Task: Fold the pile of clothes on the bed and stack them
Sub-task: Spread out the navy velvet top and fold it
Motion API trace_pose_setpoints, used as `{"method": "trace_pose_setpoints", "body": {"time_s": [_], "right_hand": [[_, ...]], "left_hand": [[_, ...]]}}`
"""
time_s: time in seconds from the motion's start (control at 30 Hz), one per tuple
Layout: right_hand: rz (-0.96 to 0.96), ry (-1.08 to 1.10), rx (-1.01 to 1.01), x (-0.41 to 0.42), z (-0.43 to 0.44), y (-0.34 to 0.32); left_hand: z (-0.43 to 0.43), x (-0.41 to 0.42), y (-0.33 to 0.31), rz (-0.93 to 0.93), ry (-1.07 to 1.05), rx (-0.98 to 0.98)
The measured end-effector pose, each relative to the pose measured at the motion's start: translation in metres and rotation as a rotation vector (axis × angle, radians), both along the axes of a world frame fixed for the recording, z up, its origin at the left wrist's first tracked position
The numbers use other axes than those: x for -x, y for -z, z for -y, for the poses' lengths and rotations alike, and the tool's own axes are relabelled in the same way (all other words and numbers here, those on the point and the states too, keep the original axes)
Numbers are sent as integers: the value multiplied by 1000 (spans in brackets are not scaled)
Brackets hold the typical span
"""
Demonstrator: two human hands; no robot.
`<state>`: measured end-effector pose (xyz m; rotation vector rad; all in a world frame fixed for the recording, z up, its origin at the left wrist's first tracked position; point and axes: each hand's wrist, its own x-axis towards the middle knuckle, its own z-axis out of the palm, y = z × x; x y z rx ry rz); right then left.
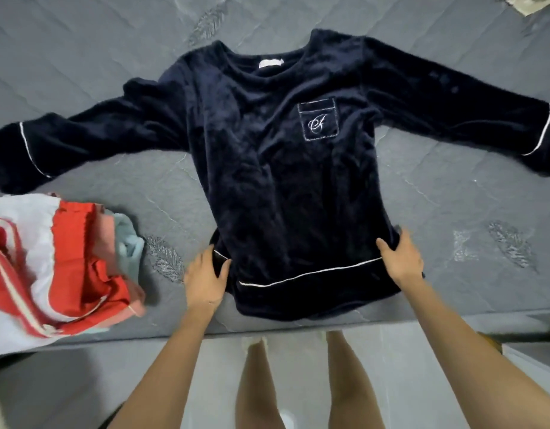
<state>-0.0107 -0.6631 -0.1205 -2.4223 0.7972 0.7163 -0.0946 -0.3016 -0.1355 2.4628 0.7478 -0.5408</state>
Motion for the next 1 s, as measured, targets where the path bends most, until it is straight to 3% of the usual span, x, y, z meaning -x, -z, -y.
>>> {"method": "trace_pose_setpoints", "body": {"time_s": [0.17, 0.4, 0.57, 0.73, 0.87, 1.0], "right_hand": [[-2, -158, -19, 3, -5, -5], [21, -56, -296, 13, 6, -40], [-59, 238, -532, 18, 15, -67], [147, 435, -593, 24, 8, -94], [207, 454, -475, 44, 15, -92], [92, 266, -199, 65, 19, -67]], "left_hand": [[18, -2, -12, 58, -80, 63], [16, 11, -36, 267, -313, 81], [-8, 59, -48, 181, -465, 46], [-30, 89, -59, 272, -615, 74], [-32, 95, -67, 375, -682, 155], [-26, 98, -57, 107, -518, 44]]}}
